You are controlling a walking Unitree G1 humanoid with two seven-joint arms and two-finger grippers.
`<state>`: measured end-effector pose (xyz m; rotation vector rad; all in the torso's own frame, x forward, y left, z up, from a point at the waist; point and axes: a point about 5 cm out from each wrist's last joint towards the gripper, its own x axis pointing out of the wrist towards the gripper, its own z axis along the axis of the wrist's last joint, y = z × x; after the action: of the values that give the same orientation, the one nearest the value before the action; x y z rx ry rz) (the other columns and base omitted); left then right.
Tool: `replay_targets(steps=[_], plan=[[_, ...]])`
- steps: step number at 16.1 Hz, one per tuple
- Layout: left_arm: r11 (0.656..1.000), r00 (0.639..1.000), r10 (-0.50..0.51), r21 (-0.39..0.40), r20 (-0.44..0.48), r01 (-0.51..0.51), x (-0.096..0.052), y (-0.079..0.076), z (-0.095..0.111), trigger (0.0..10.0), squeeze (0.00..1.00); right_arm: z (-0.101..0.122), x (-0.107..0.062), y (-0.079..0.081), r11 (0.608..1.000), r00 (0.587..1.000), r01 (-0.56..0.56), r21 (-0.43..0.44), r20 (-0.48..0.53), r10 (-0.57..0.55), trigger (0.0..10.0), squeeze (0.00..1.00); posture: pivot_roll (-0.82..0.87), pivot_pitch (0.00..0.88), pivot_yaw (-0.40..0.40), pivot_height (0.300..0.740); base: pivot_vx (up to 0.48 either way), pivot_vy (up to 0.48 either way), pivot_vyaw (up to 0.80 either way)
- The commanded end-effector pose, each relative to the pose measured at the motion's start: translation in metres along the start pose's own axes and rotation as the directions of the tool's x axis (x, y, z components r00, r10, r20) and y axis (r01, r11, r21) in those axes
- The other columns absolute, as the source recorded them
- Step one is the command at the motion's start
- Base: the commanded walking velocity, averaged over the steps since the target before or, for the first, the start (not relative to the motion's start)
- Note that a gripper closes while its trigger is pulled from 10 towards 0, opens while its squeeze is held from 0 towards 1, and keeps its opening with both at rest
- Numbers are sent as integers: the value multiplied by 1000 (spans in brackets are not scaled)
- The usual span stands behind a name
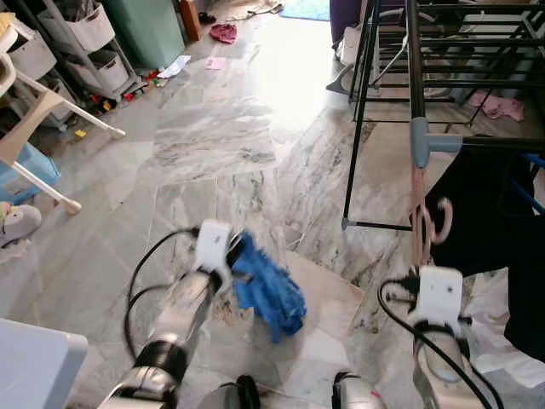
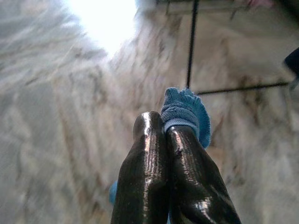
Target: Hang hanger
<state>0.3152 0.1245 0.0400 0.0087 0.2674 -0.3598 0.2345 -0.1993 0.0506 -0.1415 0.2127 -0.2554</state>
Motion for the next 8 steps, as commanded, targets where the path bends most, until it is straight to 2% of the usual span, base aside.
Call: replay_targets(steps=[1,4,5,7,8], plan=[[999,999,39,18,-18,-39,-6,7,-9,10000,0,-14,-3,2,1000,999,-6,21,-51,7,10000,0,-203,185,100,740,0,0,0],[997,995,60,60,-79,-55,-10,6,-25,10000,0,-47,2,6,997,978,-21,80,-206,37,10000,0,-198,177,94,740,0,0,0],[992,986,82,108,-143,-67,-15,9,-38,10000,0,-70,3,12,989,936,-37,145,-341,85,10000,0,-186,165,83,740,0,0,0],[981,967,132,169,-216,-96,-23,16,-53,10000,0,-86,4,19,974,896,-30,222,-427,125,10000,0,-181,156,81,740,0,0,0],[981,954,166,137,-249,-135,-27,20,-60,10000,0,-86,8,16,972,896,-19,232,-428,119,10000,0,-176,143,79,740,0,0,0]])
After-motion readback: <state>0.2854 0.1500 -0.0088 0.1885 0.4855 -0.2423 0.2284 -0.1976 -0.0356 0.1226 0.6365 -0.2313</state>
